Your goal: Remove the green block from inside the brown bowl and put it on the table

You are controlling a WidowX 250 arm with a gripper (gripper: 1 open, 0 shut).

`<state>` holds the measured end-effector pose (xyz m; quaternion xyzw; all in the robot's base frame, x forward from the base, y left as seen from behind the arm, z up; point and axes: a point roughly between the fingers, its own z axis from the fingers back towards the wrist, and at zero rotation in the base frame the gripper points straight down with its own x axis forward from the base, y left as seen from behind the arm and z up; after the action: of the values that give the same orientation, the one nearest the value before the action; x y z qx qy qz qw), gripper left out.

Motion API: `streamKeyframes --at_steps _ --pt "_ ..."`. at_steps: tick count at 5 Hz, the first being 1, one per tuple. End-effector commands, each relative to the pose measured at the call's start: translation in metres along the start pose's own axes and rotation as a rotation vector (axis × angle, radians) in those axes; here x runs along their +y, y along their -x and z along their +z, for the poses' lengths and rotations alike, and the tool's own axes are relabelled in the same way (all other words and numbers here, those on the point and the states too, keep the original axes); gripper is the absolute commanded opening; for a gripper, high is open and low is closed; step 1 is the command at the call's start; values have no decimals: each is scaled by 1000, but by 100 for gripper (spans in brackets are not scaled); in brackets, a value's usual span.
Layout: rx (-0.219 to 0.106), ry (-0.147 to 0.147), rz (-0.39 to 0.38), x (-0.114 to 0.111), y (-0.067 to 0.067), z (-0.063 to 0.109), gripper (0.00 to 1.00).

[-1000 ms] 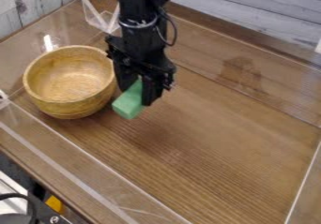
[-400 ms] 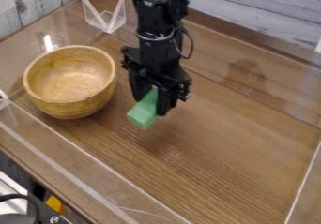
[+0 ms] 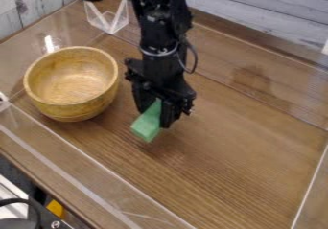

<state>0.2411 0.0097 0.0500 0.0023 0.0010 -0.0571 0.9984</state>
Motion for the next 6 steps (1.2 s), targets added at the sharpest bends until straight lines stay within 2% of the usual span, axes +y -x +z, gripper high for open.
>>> streamKeyframes --at_steps 1,2,4,5,6 --pt "-29 -12 -12 -4 -13 2 0" --pt "-37 -19 -23 -10 -22 1 0" --pt "-47 -27 50 -10 -15 -16 0" --pt "-50 -25 27 -2 -20 -15 0" --pt "-46 -17 12 1 -17 -6 100"
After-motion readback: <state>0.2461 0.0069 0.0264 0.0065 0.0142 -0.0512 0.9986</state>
